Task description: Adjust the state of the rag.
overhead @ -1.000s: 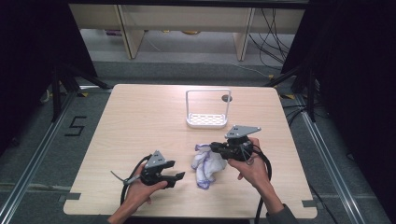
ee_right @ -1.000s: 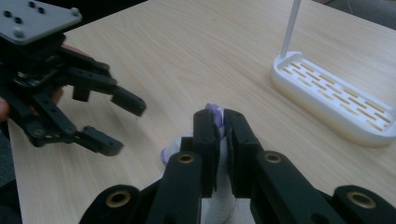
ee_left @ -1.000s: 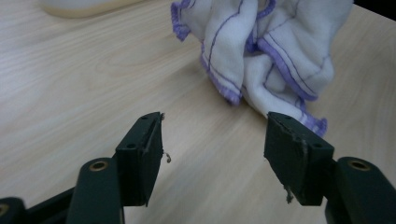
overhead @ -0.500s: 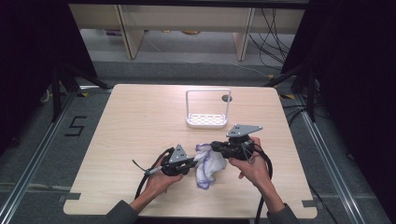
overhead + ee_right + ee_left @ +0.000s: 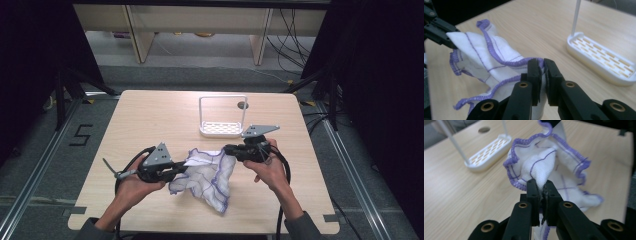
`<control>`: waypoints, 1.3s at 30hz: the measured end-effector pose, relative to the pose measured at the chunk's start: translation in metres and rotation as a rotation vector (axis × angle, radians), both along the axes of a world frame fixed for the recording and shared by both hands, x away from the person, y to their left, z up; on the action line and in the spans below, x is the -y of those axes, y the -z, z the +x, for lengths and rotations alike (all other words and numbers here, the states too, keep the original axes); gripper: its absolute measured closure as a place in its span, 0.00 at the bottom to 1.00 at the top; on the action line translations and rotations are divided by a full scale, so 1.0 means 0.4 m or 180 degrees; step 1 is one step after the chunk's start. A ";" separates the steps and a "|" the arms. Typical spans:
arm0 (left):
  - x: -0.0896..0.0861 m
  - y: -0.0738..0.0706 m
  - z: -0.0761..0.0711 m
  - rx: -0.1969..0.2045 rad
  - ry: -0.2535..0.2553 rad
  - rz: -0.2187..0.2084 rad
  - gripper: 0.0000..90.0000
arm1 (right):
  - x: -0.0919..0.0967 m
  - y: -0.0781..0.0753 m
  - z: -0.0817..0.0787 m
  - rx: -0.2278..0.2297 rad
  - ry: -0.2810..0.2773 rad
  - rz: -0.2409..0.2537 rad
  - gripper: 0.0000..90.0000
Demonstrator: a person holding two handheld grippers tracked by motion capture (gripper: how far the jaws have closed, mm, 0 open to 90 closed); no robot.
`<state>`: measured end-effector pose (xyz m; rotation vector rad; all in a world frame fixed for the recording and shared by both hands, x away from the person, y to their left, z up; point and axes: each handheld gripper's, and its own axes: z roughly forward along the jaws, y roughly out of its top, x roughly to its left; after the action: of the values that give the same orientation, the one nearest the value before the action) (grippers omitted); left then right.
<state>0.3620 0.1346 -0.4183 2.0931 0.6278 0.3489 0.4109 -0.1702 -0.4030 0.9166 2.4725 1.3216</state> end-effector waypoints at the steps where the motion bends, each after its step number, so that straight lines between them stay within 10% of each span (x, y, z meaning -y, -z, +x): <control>1: -0.003 0.021 0.024 -0.0055 -0.0033 0.0052 0.94 | -0.005 0.017 0.013 -0.0076 0.0024 -0.0019 0.94; 8: 0.015 0.136 0.149 -0.0285 -0.0239 0.0151 0.94 | -0.014 0.144 0.098 -0.0355 0.0185 -0.0343 0.93; 14: 0.041 0.188 0.215 -0.0399 -0.0400 0.0174 0.86 | -0.009 0.179 0.127 -0.0231 0.0548 -0.0466 0.75; 19: 0.005 0.172 0.195 -0.0297 -0.0550 0.0224 0.52 | 0.007 0.127 0.084 -0.0150 0.0649 -0.0607 0.61; 27: -0.108 0.160 0.070 -0.0472 -0.0717 0.0107 0.41 | -0.008 0.101 -0.074 -0.0196 0.0226 -0.0502 0.55; 34: -0.118 0.205 0.093 -0.0711 -0.0846 0.0074 0.46 | -0.058 0.144 -0.108 -0.0194 0.0012 -0.0651 0.56; 39: -0.090 0.223 0.098 -0.0722 -0.0608 0.0162 0.70 | -0.098 0.166 -0.102 -0.0157 -0.0069 -0.0776 0.58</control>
<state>0.4013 0.1706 -0.5075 2.1442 0.9662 0.2372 0.3701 -0.1309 -0.4695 0.8748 2.6134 0.9846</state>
